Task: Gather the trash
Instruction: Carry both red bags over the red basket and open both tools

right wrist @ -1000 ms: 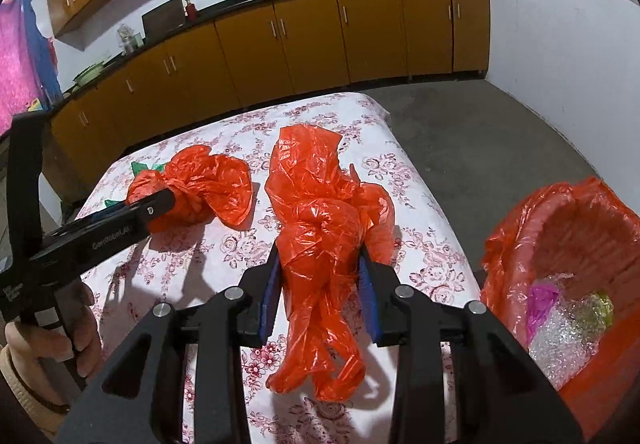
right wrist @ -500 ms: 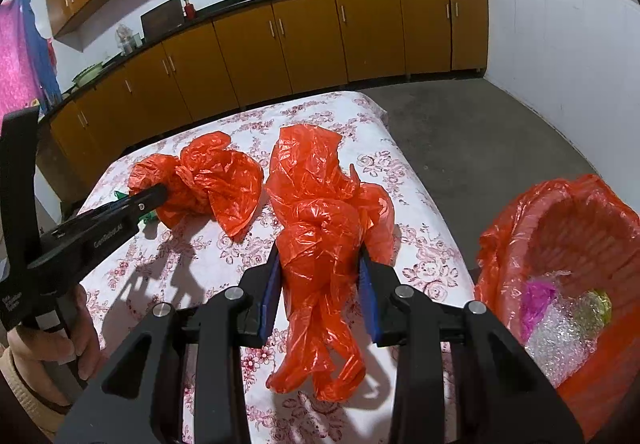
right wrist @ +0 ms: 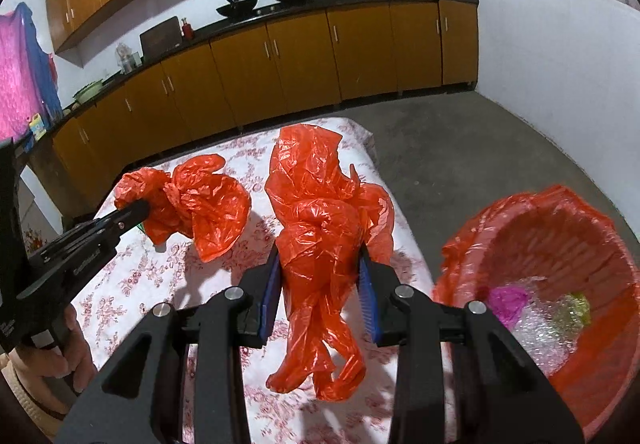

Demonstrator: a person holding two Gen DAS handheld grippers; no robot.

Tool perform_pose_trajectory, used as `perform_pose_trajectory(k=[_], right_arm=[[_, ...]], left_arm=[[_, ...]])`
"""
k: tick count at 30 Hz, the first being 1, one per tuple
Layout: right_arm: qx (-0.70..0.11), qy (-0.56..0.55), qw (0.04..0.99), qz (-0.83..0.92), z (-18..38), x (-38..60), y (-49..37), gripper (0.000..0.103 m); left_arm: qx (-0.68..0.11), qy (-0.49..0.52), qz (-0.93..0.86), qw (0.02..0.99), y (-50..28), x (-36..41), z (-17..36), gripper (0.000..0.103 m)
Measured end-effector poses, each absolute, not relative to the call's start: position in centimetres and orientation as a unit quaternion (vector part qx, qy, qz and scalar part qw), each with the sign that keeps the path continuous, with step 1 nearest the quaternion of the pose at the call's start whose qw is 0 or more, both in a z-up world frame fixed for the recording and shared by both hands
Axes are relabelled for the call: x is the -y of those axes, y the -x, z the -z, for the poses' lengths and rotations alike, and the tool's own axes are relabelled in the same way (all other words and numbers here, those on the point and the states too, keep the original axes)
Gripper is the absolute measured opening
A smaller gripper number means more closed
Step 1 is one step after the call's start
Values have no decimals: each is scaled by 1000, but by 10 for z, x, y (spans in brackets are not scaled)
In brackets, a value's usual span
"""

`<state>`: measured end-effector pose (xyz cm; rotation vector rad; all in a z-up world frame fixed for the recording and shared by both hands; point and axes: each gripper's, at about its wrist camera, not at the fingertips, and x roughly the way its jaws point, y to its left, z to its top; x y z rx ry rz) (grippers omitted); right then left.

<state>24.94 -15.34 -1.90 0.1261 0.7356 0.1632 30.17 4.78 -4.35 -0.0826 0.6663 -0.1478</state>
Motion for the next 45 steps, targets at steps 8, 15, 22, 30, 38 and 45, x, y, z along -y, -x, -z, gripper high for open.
perform_pose_trajectory(k=[8,15,22,30,38,45], right_arm=[[-335,-55,940,-35,0,198,-216,35],[-322,-62,944,41,-14,261,-184,35],[-310,-81,943,89,-23,303,-164,35],[-304,-94,942,102,-25,321,-159,35],[-303,-103,941,108,-23,328,-159,35],[-300,-114,940,119,-21,334,-160,46]], left_arm=[[-297,42,126,945,-280,-8,13,7],[-280,43,195,939,-262,50,-4,7],[-285,38,252,924,-252,113,-1,7],[-299,26,287,910,-251,155,12,7],[-312,17,301,901,-253,178,26,7],[-334,17,303,893,-263,191,35,10]])
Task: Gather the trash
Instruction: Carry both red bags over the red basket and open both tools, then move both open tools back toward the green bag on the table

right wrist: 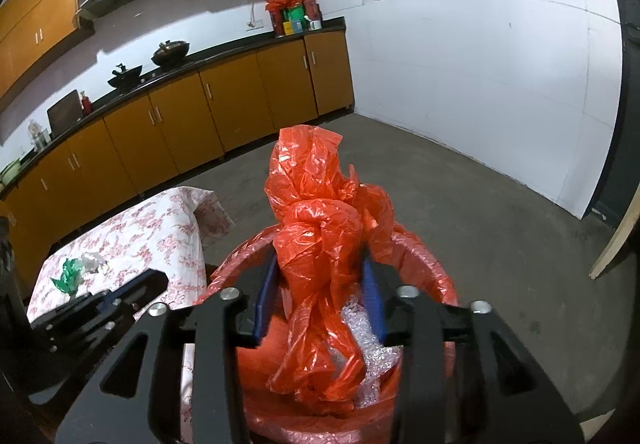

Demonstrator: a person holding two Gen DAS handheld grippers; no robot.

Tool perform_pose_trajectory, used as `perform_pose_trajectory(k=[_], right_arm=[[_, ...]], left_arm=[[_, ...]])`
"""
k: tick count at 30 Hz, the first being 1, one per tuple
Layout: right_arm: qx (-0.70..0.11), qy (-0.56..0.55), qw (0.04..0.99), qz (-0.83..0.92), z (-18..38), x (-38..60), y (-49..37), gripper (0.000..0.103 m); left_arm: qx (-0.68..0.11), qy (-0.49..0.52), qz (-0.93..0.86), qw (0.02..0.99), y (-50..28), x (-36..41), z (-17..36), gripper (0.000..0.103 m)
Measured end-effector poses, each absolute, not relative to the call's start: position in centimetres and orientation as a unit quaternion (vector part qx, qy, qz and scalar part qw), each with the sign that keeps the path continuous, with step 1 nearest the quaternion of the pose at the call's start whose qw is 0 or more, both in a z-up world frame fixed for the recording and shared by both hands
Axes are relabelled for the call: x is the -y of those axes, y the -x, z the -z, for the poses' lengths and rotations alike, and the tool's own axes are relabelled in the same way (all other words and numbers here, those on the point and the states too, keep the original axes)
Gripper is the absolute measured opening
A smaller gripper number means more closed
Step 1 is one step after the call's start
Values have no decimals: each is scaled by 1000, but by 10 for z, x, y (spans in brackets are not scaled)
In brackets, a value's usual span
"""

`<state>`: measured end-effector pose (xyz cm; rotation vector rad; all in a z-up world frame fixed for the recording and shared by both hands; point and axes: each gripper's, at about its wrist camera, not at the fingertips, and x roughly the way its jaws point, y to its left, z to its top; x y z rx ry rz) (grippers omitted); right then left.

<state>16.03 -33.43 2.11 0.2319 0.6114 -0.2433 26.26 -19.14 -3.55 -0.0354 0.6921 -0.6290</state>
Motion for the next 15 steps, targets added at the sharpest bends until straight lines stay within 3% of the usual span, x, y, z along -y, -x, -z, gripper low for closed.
perform_pose_trajectory(k=[2,9,15], right_arm=[[-299,-118,939,121,-21,334,-161,55],[-296,-117,939,130,-24,336,-159,57],[-296,-101,942,121,-26,323,-164,57]], left_arm=[[-344,24,296,891,-266,188,40,19],[-339,31,252,906,-272,156,43,45],[-329,34,209,920,-273,120,40,53]])
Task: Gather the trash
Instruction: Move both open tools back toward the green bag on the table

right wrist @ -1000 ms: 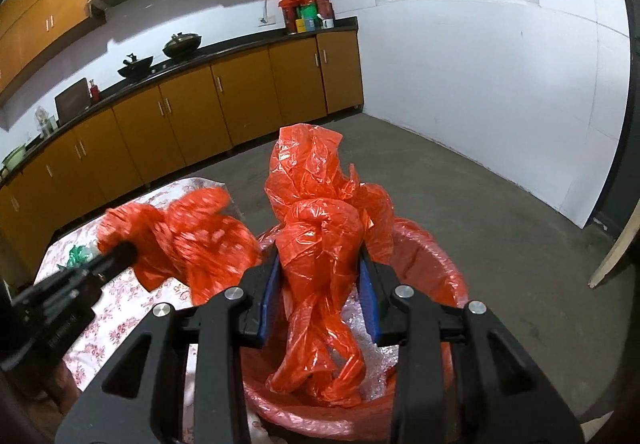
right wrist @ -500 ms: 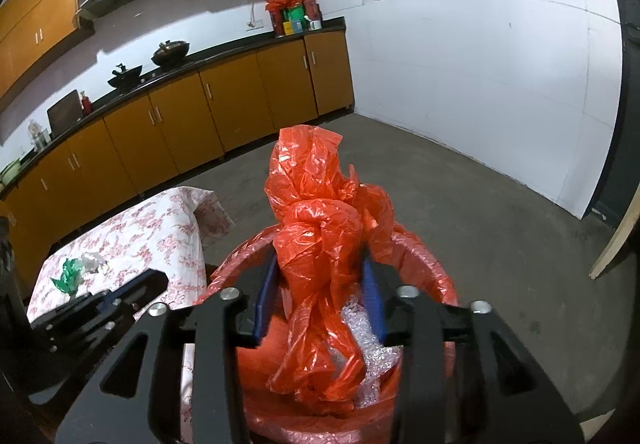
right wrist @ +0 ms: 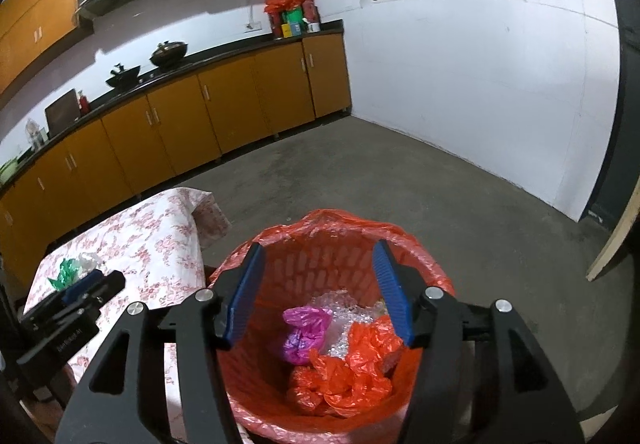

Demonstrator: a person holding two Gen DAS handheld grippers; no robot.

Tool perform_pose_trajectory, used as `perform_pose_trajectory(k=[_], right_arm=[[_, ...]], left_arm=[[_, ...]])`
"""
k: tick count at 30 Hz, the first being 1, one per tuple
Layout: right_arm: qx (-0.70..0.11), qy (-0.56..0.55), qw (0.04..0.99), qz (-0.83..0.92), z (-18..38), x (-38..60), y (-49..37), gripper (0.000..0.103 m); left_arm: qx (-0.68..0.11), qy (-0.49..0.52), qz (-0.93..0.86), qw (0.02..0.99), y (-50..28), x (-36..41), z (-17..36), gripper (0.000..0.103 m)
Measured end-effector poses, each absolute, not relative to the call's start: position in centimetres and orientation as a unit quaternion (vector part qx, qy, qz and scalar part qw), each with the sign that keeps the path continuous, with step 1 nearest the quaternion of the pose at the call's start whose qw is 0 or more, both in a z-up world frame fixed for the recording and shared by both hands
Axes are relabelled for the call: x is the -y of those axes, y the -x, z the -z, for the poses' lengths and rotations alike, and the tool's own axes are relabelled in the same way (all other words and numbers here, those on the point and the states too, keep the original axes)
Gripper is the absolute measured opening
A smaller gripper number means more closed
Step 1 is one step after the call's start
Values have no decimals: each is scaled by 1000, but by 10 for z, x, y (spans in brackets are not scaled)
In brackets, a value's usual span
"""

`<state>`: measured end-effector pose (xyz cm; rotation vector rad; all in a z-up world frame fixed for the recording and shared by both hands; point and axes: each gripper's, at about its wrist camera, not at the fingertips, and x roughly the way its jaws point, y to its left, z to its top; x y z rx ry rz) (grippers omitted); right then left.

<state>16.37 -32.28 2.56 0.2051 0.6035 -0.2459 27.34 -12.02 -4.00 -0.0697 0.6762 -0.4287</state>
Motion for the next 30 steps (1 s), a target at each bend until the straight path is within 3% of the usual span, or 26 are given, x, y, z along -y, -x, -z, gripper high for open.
perform_pose_trajectory(k=[11,18,22,30], right_arm=[[-297,-61,950,77,-24,282,-182,57],[-303,-51,950,50,-21,255,-197,57],[-305,-47,951,25,-16,232,-211,57],[-318,-16,947,-36,1,172,-245,57]], left_arm=[[-315,22,99,944,-273,31,42,59],[-315,28,-26,948,-296,-46,48,68],[-341,47,-83,935,-326,-90,59,73],[-401,44,-97,910,-376,-113,91,73]])
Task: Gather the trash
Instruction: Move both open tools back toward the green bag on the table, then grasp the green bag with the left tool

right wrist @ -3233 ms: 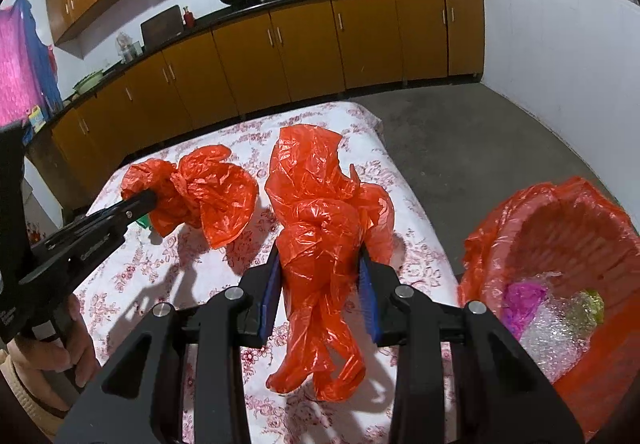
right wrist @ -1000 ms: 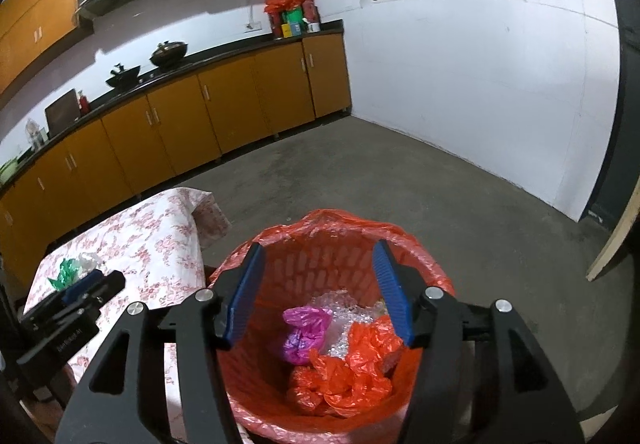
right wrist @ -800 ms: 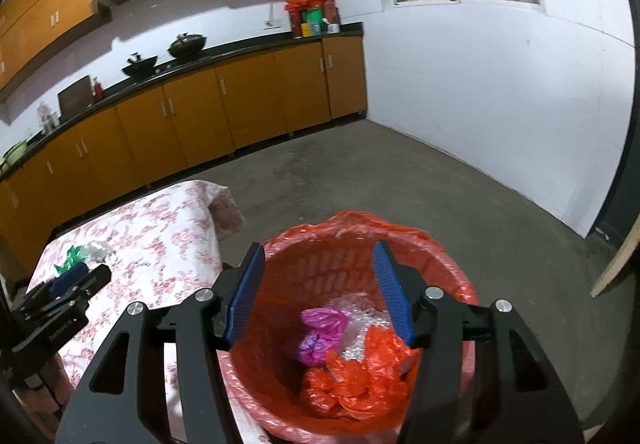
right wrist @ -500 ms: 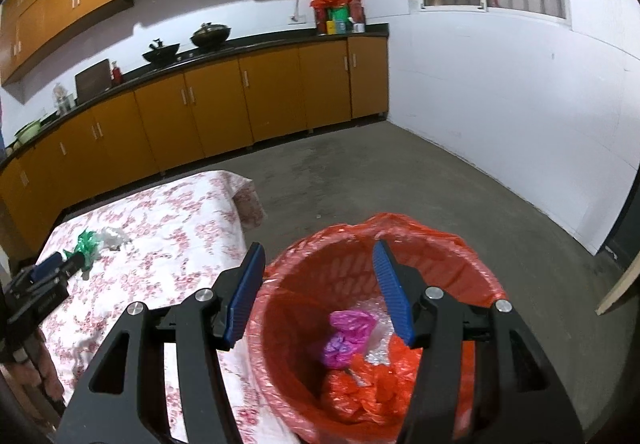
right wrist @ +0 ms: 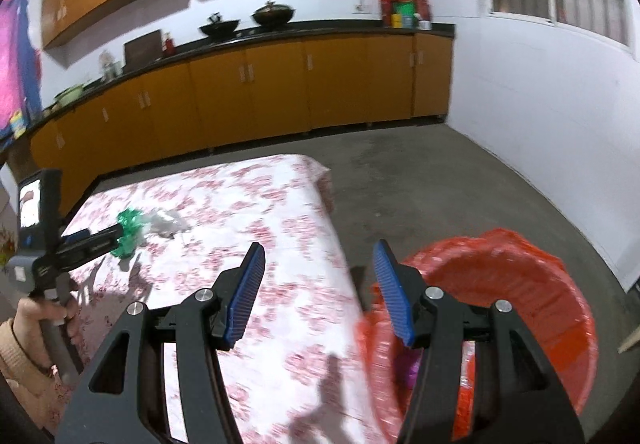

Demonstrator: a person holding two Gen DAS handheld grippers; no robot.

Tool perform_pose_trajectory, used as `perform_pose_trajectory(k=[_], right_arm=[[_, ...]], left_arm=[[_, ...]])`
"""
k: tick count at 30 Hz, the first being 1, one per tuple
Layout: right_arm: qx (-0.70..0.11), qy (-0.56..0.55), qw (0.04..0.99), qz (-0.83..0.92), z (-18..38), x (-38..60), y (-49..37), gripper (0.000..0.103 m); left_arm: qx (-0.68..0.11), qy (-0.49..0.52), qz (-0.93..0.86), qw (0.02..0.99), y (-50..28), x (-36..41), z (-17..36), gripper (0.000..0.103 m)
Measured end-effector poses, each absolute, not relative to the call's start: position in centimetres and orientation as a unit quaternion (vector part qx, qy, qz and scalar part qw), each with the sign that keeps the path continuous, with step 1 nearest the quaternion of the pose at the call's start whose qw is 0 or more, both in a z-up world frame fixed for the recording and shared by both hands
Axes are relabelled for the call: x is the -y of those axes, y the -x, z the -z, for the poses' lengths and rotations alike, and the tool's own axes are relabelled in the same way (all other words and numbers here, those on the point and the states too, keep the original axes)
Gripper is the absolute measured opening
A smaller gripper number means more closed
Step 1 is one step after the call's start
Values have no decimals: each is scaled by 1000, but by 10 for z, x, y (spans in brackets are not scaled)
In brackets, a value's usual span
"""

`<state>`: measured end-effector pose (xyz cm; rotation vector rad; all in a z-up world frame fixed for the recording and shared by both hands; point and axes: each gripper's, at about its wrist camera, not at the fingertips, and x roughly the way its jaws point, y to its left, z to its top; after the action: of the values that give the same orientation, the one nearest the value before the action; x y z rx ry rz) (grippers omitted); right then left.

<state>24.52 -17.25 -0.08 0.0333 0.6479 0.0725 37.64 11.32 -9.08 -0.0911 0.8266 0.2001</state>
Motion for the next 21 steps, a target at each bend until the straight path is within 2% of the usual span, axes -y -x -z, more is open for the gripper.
perform_pose_trajectory(k=[2,9,13,21], right_arm=[[-323,-11,945,-45,5,163,-252,57],[-334,10,939,-82,16,123,-270,57],[-338,18,935,-105,20,101,-279,57],[-354,30,921,-158,34,54,-310,57]], left_arm=[[-412,42,-94,905,-386,-117,98,70],[-440,65,-70,893,-403,-128,113,39],[-433,72,-64,896,-399,-138,111,36],[-408,83,-90,905,-363,-183,98,36]])
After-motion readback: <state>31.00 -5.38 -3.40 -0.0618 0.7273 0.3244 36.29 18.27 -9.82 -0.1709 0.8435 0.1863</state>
